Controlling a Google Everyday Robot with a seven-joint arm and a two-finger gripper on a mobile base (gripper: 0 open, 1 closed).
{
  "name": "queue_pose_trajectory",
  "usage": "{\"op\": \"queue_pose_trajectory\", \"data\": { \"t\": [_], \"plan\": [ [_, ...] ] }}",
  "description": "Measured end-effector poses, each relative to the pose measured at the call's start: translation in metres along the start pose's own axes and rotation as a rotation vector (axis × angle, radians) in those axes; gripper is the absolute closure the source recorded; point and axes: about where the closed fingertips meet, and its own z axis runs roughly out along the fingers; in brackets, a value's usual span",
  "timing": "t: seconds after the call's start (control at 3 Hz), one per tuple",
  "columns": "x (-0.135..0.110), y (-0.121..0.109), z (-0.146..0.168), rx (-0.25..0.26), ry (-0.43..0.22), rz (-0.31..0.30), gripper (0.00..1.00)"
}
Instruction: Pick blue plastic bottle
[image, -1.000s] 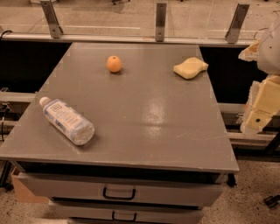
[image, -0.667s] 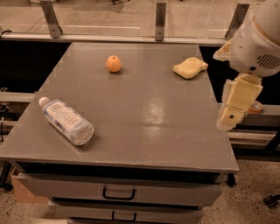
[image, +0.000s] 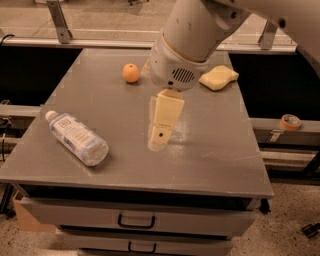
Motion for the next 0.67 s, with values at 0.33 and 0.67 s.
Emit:
{"op": "queue_pose_trajectory", "data": {
  "t": [0.33,0.67],
  "plan": [
    [-0.003,0.000,0.001,0.002,-0.006,-0.004,0.00],
    [-0.037,-0.001,0.029,-0.017,-0.062,-0.008,0.00]
  ]
}}
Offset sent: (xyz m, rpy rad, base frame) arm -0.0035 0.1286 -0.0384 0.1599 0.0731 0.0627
